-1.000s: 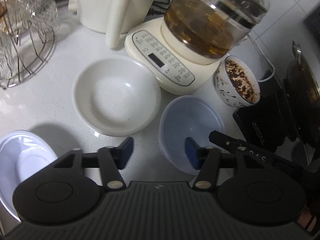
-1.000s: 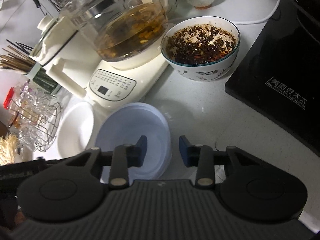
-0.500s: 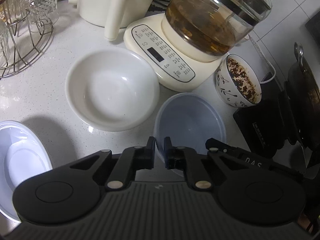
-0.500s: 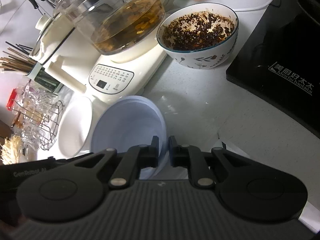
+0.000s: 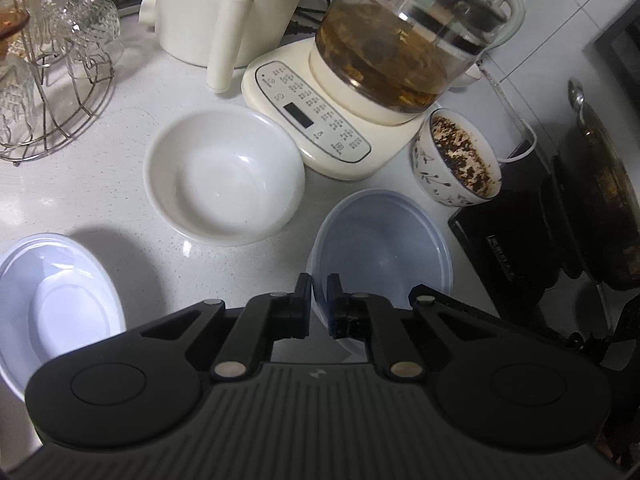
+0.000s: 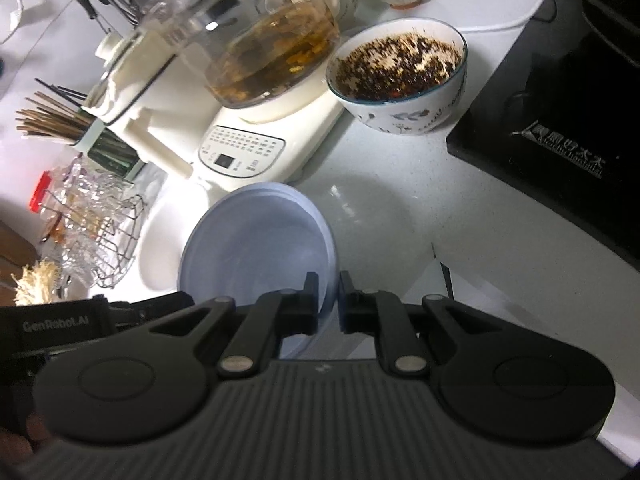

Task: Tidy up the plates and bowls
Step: 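Close both grippers on the rim of the second blue bowl, then lift the second blue bowl with both grippers and carry it over the first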

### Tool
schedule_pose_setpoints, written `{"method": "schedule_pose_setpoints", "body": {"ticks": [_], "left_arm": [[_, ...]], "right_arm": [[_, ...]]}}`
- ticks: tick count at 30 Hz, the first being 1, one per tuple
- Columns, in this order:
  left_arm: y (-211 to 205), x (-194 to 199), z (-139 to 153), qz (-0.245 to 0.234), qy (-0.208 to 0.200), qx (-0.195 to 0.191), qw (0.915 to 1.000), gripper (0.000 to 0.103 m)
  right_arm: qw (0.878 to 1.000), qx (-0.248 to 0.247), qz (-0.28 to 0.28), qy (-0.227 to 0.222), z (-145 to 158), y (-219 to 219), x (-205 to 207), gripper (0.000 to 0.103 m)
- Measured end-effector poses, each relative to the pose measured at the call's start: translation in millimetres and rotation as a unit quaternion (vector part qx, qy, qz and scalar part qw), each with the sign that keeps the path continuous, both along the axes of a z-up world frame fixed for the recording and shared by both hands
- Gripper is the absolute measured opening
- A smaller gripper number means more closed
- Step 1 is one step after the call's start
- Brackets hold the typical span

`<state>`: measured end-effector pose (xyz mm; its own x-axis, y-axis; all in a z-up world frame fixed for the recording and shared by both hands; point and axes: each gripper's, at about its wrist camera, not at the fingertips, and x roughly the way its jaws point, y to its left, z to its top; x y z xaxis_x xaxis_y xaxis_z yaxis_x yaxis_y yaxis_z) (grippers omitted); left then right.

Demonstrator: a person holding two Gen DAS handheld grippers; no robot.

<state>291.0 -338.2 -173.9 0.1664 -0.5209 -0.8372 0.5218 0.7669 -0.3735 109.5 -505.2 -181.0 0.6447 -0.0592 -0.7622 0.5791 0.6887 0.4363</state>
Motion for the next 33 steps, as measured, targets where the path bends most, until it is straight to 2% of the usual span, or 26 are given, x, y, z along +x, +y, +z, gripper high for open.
{"method": "schedule_pose_setpoints", "body": {"ticks": [19,25,33], "left_arm": [[43.6,-18.6,75.3,-0.013,-0.035,-0.037,0.9987,0.009],[54.3,-17.4,91.8,-0.019,-0.040,-0.053,0.9976,0.009],[78.5,-14.3,103.5,-0.009,-0.048,-0.065,0.9967,0.009]], "right_arm": [[0.999,-0.026,0.009,-0.043,60.9,33.2,-18.4,0.013],[0.998,-0.033,-0.002,-0.053,76.7,42.4,-19.4,0.013],[0.997,-0.035,0.012,-0.067,87.2,57.0,-13.6,0.013]]}}
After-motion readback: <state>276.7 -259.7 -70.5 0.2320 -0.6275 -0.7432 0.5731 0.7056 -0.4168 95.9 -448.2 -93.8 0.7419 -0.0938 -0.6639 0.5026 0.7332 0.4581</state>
